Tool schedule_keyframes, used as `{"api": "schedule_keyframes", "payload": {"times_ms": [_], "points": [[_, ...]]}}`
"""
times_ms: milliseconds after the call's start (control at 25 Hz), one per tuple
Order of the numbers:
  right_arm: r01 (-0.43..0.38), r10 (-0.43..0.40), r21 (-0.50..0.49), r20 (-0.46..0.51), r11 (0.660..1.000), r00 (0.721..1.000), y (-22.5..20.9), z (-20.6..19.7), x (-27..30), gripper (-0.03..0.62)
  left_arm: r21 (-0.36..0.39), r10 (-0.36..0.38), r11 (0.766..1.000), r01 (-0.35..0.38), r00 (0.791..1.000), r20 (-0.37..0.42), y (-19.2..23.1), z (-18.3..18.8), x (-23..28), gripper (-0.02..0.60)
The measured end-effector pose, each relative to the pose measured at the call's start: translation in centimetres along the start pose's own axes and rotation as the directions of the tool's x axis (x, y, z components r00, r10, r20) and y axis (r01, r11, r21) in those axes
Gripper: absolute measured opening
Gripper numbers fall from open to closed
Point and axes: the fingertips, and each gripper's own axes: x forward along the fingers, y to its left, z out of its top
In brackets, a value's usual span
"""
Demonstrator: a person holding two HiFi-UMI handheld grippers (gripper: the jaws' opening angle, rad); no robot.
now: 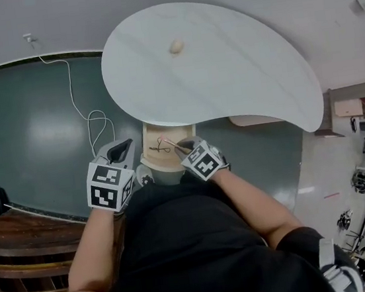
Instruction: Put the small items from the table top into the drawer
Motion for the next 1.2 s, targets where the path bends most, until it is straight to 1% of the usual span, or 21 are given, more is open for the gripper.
{"api": "schedule_keyframes", "payload": {"times_ms": [120,280,520,600,640,720,800,880,1000,1200], "points": [[-0.005,0.000,-0.071,-0.071,0.997,0.997,0.0,-1.4,2.2,0.043,-0.022,0.020,1.000,-0.020,1.000,-0.010,0.2,-0.9,-0.6,0.015],[0.005,-0.028,-0.156,-0.146,0.988,0.989,-0.9,-2.7,4.9,0.043,-0.057,0.054,0.997,-0.056,0.998,-0.023,0.7,-2.4,-1.3,0.016],[0.045,-0.093,-0.228,-0.204,0.973,0.974,-2.9,-3.1,9.1,0.043,-0.100,0.081,0.991,-0.085,0.996,-0.043,0.6,-4.1,-2.1,0.016],[0.052,-0.120,-0.291,-0.221,0.955,0.968,-3.1,-2.9,10.4,0.043,-0.112,0.089,0.989,-0.094,0.995,-0.048,0.5,-4.6,-2.3,0.016],[0.049,-0.133,-0.337,-0.230,0.940,0.964,-3.0,-2.9,11.2,0.043,-0.117,0.093,0.988,-0.099,0.994,-0.051,0.5,-4.8,-2.4,0.016],[0.039,-0.163,-0.436,-0.252,0.899,0.954,-2.8,-2.9,12.7,0.043,-0.126,0.104,0.986,-0.110,0.993,-0.059,0.5,-5.4,-2.7,0.017],[0.038,-0.198,-0.502,-0.269,0.864,0.943,-3.1,-3.2,14.2,0.043,-0.139,0.113,0.983,-0.122,0.991,-0.070,0.5,-6.0,-3.0,0.016],[0.051,-0.222,-0.521,-0.273,0.852,0.936,-3.9,-3.4,15.5,0.043,-0.154,0.119,0.979,-0.131,0.990,-0.082,0.4,-6.6,-3.2,0.015],[0.065,-0.230,-0.512,-0.266,0.857,0.936,-4.9,-3.5,16.9,0.043,-0.178,0.125,0.974,-0.141,0.987,-0.099,0.1,-7.6,-3.5,0.015],[0.055,-0.221,-0.515,-0.267,0.856,0.938,-5.7,-3.4,18.8,0.043,-0.205,0.137,0.966,-0.159,0.983,-0.119,-0.2,-9.0,-3.8,0.016]]}}
